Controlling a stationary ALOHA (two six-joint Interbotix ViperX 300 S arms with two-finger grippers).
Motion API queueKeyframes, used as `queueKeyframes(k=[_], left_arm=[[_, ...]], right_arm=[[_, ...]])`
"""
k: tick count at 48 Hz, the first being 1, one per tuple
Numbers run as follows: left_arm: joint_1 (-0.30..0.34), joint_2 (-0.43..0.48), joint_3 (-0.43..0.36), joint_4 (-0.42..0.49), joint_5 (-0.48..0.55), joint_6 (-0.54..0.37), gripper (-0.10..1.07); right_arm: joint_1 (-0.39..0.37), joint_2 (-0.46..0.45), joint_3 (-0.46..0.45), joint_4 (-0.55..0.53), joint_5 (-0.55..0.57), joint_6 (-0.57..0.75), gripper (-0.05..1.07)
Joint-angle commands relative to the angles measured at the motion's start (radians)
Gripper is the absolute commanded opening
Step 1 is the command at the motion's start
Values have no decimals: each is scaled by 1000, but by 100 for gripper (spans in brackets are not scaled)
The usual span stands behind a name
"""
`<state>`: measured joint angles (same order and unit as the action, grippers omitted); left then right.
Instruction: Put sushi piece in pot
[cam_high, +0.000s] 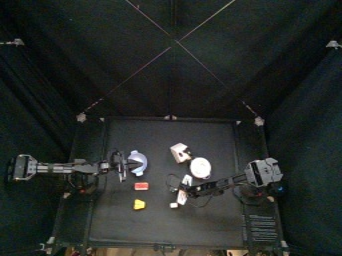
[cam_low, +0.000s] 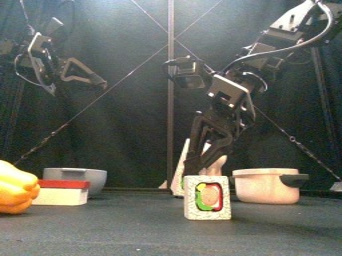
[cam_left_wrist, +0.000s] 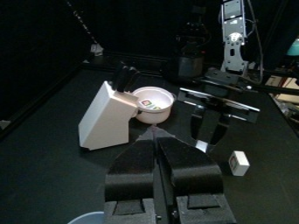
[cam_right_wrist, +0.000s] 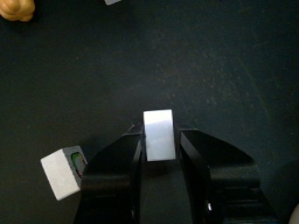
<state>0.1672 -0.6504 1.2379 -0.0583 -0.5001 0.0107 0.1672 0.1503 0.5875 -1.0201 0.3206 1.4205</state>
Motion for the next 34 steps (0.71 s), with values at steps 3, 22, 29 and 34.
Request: queueKeyframes(k=[3, 22, 29, 34], left_arm=[[2, 0, -9, 2, -11, 0, 35], [2, 0, -8, 0, -11, 0, 35], [2, 0, -8, 0, -11, 0, 35], [2, 0, -8, 0, -11, 0, 35]], right_arm=[[0, -57, -18, 2, 17, 0, 62], [48, -212, 72, 100, 261, 14, 62], [86, -265, 94, 106, 324, 29, 62], [101, -295, 107, 86, 368, 92, 62]])
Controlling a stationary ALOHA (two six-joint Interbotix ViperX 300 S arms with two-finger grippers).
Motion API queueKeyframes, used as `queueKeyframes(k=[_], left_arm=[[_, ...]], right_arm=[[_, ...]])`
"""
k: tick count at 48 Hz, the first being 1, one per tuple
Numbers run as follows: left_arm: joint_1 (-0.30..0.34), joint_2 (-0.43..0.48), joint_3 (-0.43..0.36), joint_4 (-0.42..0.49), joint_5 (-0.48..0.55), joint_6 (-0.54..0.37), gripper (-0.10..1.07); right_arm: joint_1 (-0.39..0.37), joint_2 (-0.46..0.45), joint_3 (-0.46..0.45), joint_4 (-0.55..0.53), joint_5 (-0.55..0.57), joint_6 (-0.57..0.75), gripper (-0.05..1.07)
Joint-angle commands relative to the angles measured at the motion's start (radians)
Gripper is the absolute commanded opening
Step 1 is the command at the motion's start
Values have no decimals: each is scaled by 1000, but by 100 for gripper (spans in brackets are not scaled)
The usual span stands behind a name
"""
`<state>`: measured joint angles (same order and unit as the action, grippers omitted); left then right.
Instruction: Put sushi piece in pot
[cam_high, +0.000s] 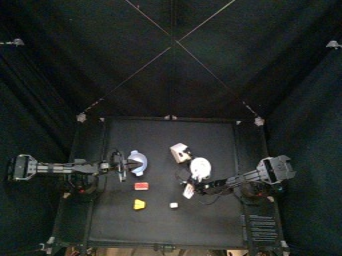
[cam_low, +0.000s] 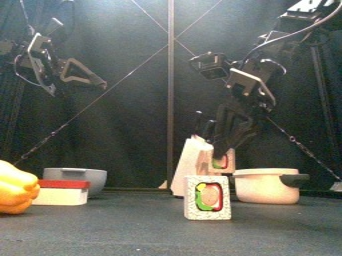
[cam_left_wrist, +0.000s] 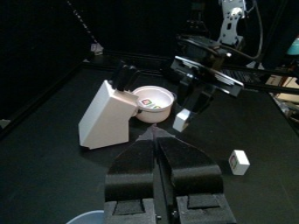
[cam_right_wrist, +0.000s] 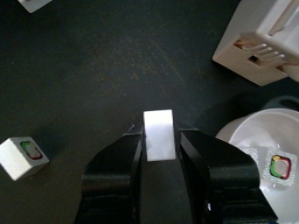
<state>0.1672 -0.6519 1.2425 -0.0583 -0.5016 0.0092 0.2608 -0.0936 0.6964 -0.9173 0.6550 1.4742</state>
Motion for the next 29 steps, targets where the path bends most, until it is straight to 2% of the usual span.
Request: queueKeyframes(k=[1, 21, 29], left_arm=[[3, 3, -12, 0, -9, 2, 35], [3, 2, -12, 0, -9, 2, 35], [5, 2, -12, 0, -9, 2, 35]], right_arm=[[9, -58, 3, -25, 41, 54, 62], [17, -206, 173, -190, 107, 425, 62], [15, -249, 241, -236, 121, 520, 63]])
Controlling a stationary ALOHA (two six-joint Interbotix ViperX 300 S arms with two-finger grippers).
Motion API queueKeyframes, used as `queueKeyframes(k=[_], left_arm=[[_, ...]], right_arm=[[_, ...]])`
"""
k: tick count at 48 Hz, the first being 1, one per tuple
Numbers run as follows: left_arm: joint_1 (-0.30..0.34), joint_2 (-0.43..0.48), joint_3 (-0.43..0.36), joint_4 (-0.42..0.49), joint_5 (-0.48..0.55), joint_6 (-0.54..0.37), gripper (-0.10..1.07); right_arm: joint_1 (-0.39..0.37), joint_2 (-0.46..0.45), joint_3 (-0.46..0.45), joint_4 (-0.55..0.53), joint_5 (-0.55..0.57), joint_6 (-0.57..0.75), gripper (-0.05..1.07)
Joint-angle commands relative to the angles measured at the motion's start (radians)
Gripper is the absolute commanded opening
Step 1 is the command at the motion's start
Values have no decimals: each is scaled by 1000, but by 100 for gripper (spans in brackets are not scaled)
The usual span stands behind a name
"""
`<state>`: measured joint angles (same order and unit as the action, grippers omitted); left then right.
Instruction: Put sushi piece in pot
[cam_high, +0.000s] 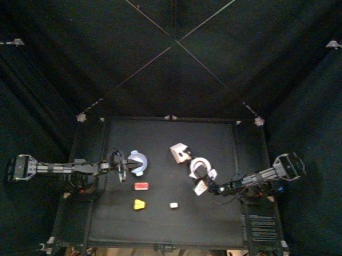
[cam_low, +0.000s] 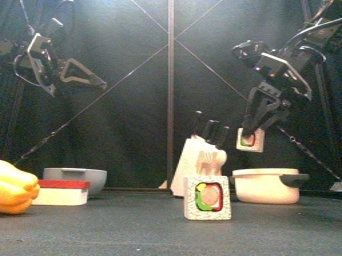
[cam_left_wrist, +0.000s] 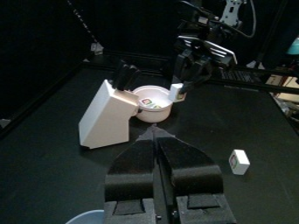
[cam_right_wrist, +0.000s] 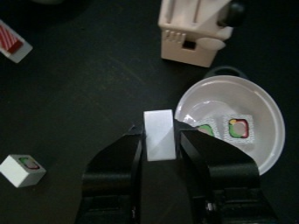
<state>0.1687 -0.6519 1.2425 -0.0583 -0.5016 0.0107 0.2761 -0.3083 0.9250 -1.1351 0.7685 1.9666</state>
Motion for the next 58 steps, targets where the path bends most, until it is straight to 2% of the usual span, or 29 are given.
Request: queueKeyframes(k=[1, 18, 34, 58], left_arm=[[3, 2, -12, -2, -9, 0, 35], [5, 2, -12, 0, -9, 0, 35], [5, 3, -12, 0, -9, 0, 35], [5, 2, -11, 0, -9, 0, 35]], right_arm=[[-2, -35, 18, -23, 8, 37, 63], [-14, -29, 41, -46, 26, 78, 67], [-15, -5, 35, -23, 58, 77, 87], [-23, 0, 35, 8, 55, 67, 88]])
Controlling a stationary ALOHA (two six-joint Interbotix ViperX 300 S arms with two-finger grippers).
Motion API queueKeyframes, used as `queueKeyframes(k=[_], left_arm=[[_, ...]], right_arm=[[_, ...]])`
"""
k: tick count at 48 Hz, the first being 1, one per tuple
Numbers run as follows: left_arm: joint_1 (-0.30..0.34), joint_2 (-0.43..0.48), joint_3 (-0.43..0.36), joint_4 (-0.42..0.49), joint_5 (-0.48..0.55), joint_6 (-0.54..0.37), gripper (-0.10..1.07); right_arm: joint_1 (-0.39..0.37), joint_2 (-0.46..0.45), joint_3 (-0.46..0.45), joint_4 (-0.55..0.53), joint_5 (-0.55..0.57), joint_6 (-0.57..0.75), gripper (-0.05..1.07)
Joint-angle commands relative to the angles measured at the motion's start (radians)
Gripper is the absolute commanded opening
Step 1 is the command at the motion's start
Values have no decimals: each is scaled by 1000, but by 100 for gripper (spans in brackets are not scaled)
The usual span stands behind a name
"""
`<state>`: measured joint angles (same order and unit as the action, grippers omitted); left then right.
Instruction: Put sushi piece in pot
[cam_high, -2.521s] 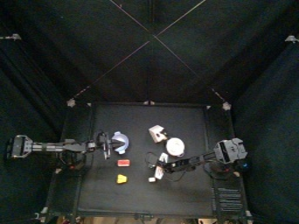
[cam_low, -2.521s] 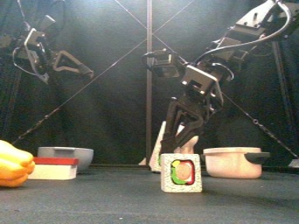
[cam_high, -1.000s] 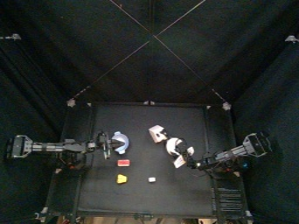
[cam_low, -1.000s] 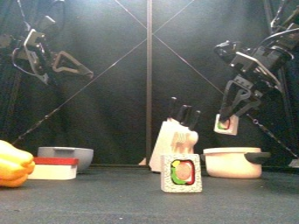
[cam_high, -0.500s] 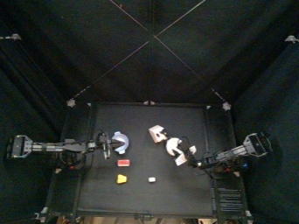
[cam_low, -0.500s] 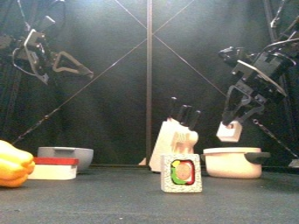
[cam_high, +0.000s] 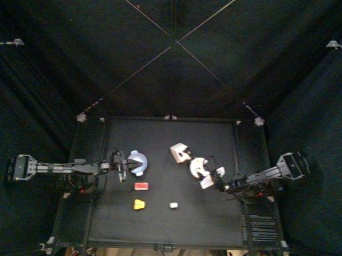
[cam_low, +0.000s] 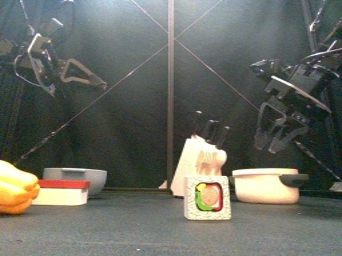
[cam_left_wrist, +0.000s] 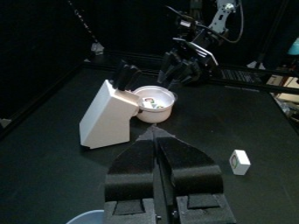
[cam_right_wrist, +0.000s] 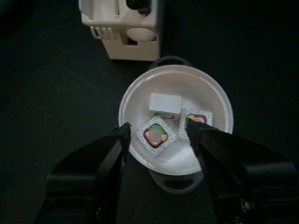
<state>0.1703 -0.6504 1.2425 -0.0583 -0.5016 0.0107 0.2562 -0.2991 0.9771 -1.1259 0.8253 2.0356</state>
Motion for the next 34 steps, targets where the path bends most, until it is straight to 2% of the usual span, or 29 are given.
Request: queueKeyframes(k=[1, 20, 34], left_arm=[[2, 0, -12, 0, -9, 0, 35], [3, 2, -12, 0, -9, 0, 35], [3, 2, -12, 0, -9, 0, 35]], right_arm=[[-3, -9, -17, -2, -3, -2, 88], [-3, -9, -20, -2, -35, -3, 87], [2, -8, -31, -11, -150, -11, 87]])
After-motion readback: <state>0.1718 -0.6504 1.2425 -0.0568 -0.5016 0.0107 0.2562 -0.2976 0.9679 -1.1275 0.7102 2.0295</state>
